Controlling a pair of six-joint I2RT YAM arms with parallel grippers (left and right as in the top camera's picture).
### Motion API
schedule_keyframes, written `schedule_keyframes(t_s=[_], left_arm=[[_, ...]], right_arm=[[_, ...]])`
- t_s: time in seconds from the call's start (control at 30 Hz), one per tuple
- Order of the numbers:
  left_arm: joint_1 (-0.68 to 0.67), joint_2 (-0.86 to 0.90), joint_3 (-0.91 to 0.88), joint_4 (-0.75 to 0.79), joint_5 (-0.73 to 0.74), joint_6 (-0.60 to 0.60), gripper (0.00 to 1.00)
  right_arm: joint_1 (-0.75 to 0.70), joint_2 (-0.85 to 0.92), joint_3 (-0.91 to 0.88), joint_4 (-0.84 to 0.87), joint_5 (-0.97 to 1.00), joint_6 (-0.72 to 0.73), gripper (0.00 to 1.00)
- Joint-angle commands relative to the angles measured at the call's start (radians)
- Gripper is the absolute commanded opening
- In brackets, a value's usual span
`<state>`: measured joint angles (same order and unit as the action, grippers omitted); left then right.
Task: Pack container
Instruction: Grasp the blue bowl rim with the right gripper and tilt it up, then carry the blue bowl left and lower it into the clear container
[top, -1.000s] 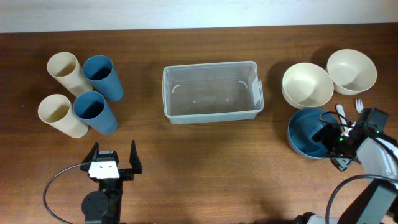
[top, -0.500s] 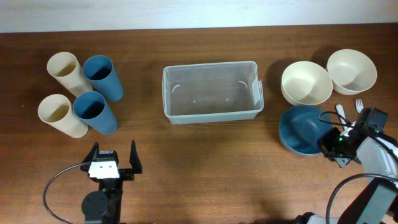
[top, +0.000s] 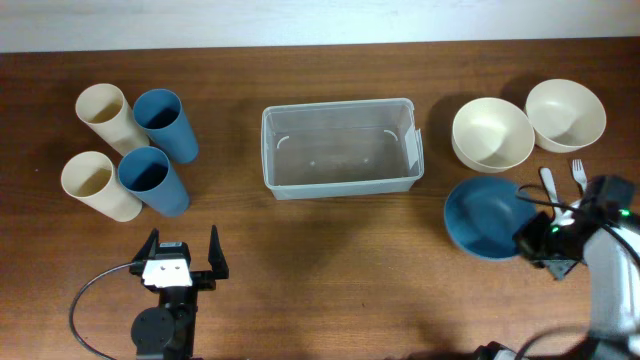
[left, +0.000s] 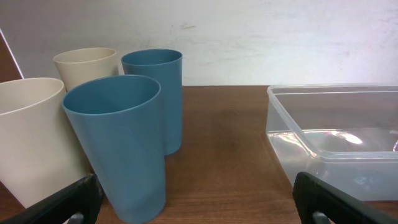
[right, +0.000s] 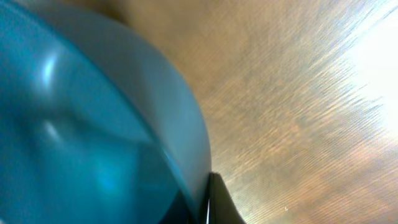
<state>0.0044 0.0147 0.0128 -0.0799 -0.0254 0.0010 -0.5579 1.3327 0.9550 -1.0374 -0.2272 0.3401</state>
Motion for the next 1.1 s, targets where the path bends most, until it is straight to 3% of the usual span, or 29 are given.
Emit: schedule_keyframes(t_s=[0.0,0.3,0.47,0.67,0.8,1.07], left_arm=[[0.004,-0.010,-0.004,-0.003,0.011,0.015,0.99],[0.004,-0.010,-0.004,-0.003,0.011,0.015,1.00],[0.004,-0.010,-0.004,-0.003,0.011,0.015,1.00],[0.004,-0.010,-0.004,-0.003,0.011,0.015,0.99],[0.004,-0.010,-0.004,-0.003,0.011,0.015,0.99],[0.004,-0.010,-0.004,-0.003,0.011,0.015,0.99]], right_arm=[[-0.005,-0.148,0.161,-0.073,-0.039,-0.068,0.04],[-0.003,-0.341,0.387,-0.124,-0.372,-0.088,0.04],[0.074,-0.334,0.388,-0.051,-0.394,-0.016,0.04],[0.309,-0.204,0.388,0.111,-0.383,0.094,0.04],[0.510,-0.038,0.388,0.236,-0.261,0.179,0.04],[0.636,0.232,0.388,0.321,-0.202,0.205,0.04]])
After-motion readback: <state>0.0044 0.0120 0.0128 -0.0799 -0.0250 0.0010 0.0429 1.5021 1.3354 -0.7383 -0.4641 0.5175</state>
